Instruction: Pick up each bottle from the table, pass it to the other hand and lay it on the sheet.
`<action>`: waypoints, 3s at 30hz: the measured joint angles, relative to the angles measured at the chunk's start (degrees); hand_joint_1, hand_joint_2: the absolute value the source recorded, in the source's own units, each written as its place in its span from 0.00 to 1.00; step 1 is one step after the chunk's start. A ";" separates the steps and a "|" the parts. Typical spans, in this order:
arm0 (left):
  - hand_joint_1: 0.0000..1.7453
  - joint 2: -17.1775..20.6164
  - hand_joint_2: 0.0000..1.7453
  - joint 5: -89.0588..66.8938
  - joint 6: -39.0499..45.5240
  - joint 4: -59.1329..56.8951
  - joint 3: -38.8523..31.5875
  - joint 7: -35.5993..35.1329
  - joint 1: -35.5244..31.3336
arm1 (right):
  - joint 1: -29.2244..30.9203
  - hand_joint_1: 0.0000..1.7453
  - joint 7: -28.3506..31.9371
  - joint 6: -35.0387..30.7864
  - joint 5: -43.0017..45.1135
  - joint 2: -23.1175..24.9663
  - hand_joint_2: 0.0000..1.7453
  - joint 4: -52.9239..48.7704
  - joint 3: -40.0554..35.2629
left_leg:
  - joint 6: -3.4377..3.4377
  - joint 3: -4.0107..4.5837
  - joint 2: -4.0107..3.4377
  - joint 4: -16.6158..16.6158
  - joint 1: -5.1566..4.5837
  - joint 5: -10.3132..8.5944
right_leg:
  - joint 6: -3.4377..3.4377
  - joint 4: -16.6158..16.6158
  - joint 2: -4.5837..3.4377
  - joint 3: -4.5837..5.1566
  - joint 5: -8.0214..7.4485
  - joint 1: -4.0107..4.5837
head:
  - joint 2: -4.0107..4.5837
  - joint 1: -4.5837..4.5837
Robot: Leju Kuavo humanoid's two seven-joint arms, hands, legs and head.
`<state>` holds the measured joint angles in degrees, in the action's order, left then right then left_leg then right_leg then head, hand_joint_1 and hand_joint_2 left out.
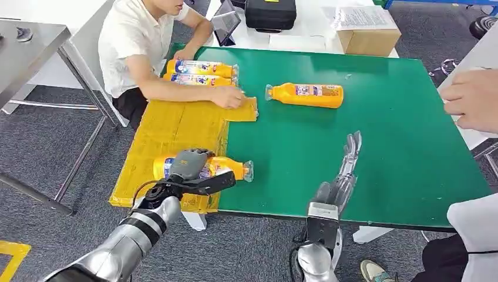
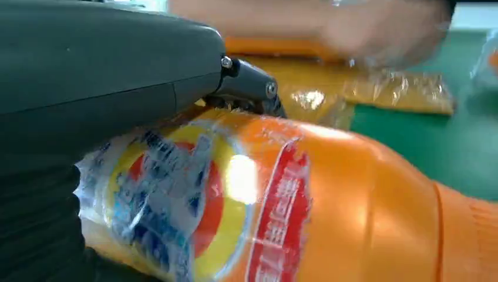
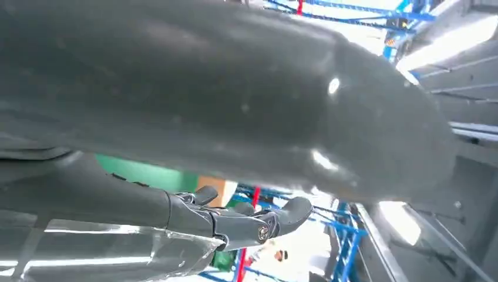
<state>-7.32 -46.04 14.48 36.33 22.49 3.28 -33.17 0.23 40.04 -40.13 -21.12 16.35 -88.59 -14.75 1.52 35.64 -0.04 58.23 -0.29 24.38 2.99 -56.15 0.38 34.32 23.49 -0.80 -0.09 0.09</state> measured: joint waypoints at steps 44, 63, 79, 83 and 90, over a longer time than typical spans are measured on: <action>0.00 -5.16 1.00 33.65 3.95 24.11 2.10 18.88 11.47 | -1.32 0.00 0.00 -0.04 -15.79 -2.82 1.00 3.19 5.33 | -0.01 -0.03 0.18 0.01 -0.03 0.08 | 0.02 0.04 0.11 -0.07 0.05 -0.01 | 0.00 -0.02; 0.00 -5.04 1.00 55.11 4.78 38.07 7.85 20.98 24.17 | 2.11 0.00 -9.88 -0.04 -51.62 -10.51 1.00 22.46 20.93 | 0.01 -0.04 0.23 0.01 -0.12 0.07 | 0.06 0.06 0.16 -0.12 0.02 -0.11 | 0.00 -0.02; 0.00 -5.62 1.00 52.00 7.20 36.47 10.05 21.79 24.34 | 11.58 0.00 -19.58 -0.20 -55.71 -17.92 1.00 39.41 20.48 | 0.03 -0.13 0.21 0.02 -0.11 0.05 | 0.06 0.06 0.15 -0.21 0.02 -0.09 | 0.00 -0.02; 0.00 -5.73 1.00 51.57 7.29 36.47 10.99 21.77 23.98 | 13.13 0.00 -19.93 -0.22 -55.99 -18.23 1.00 41.73 19.63 | 0.03 -0.22 0.19 0.02 -0.11 0.05 | 0.06 0.07 0.14 -0.26 0.01 -0.09 | 0.00 -0.02; 0.00 -5.88 1.00 51.50 7.31 36.47 11.39 21.79 23.90 | 14.23 0.00 -20.02 -0.22 -55.99 -18.58 1.00 43.48 19.01 | 0.03 -0.34 0.18 0.02 -0.09 0.05 | 0.06 0.06 0.14 -0.36 0.01 -0.07 | 0.00 -0.04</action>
<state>-13.20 5.46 21.79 72.81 33.88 25.07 -9.27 14.46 20.02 -40.35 -77.11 -2.23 -45.11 4.26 1.55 35.31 0.15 58.24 -0.38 24.43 3.04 -56.09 0.52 33.96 23.50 -0.87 -0.09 0.04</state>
